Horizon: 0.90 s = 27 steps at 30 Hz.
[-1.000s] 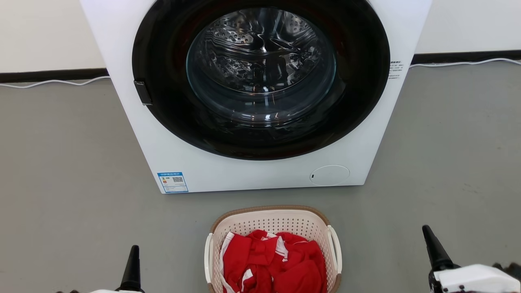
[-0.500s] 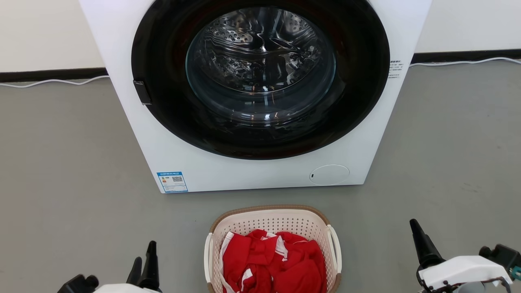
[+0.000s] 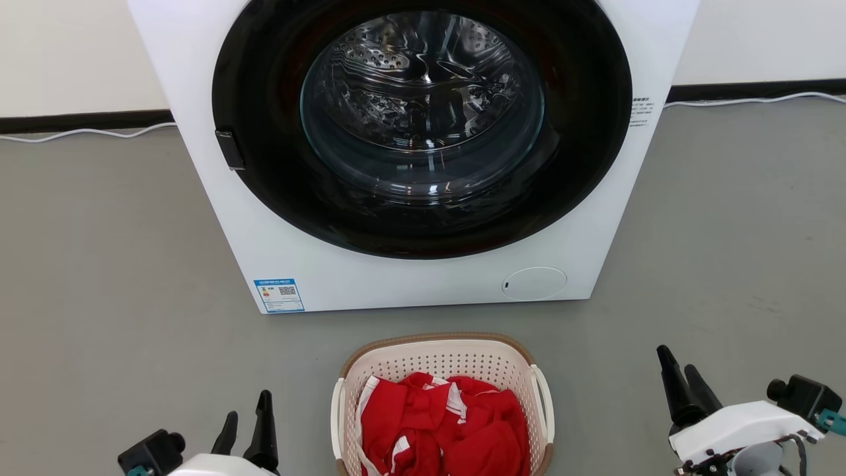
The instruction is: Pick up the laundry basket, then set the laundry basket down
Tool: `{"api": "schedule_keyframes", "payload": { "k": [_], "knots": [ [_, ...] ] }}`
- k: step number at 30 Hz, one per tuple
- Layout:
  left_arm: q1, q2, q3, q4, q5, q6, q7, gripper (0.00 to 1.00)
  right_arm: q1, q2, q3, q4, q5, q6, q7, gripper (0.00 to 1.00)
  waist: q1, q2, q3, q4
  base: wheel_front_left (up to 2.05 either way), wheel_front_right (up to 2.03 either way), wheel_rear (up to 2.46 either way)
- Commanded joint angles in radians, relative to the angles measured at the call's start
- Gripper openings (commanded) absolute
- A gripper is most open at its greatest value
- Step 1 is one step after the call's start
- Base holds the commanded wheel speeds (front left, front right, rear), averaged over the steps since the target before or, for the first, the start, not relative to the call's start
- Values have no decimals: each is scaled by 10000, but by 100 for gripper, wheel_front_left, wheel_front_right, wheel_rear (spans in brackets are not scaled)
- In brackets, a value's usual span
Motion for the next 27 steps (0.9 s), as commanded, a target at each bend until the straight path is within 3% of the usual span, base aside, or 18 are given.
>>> {"api": "schedule_keyframes", "payload": {
  "k": [1,27],
  "knots": [
    [-524,137,76,-237,425,75,-146,100,-433,-258,153,-167,-312,18,-184,100,-1,0,4,0,0,0,0],
    [-695,235,-520,-478,3583,606,-906,100,-999,-735,960,84,-2906,24,-948,100,-1,0,10,-15,0,0,0]
  ]
}}
